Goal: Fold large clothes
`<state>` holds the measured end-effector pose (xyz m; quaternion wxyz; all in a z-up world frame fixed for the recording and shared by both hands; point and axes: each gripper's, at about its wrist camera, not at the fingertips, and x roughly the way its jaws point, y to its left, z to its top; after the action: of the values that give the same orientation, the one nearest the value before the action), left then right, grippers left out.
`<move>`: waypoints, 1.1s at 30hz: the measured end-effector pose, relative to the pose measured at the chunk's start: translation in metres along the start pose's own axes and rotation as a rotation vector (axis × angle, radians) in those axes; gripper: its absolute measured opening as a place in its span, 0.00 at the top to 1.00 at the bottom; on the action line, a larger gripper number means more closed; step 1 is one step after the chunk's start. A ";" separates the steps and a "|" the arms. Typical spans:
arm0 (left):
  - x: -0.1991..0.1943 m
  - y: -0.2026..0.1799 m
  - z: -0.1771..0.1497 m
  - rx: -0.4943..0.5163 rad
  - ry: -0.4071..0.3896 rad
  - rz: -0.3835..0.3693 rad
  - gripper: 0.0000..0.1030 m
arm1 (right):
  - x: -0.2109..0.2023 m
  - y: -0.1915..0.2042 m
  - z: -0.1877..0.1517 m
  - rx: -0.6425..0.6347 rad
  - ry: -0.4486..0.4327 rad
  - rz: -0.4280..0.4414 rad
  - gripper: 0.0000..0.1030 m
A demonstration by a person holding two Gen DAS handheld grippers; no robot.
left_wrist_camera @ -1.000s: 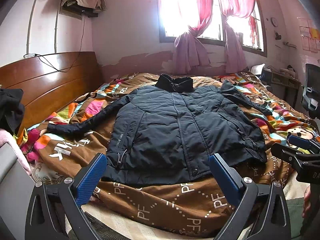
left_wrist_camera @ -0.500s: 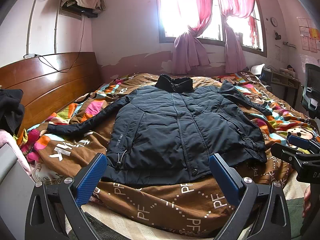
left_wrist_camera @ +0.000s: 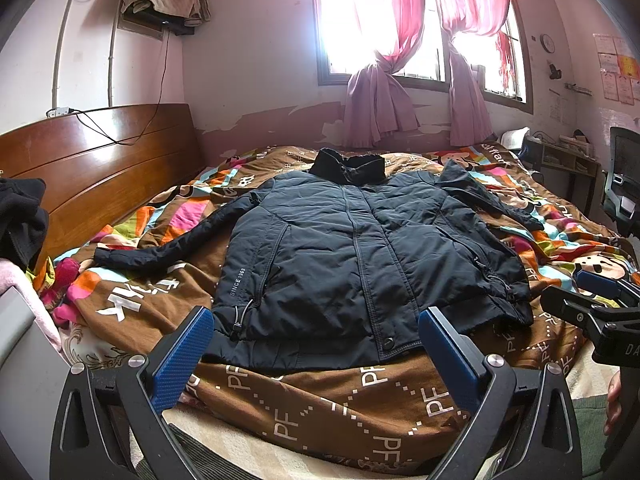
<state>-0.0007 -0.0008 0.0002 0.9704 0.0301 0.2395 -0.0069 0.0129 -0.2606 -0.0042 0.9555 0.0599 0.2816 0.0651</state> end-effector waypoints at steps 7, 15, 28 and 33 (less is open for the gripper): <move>0.000 0.000 0.000 0.001 0.000 0.000 0.00 | 0.000 0.000 0.000 0.001 0.001 0.000 0.01; -0.002 -0.005 -0.003 0.000 0.006 -0.001 0.00 | 0.000 0.000 0.000 0.008 0.004 0.000 0.01; 0.027 -0.009 0.004 0.022 0.061 -0.035 0.00 | 0.019 -0.008 0.000 0.025 0.030 -0.018 0.01; 0.063 -0.017 0.031 0.051 0.077 -0.087 0.00 | 0.034 -0.054 0.017 0.130 -0.017 -0.035 0.01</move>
<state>0.0693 -0.0197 -0.0027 0.9582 0.0445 0.2773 -0.0541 0.0554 -0.3094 -0.0158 0.9529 0.1176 0.2779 0.0291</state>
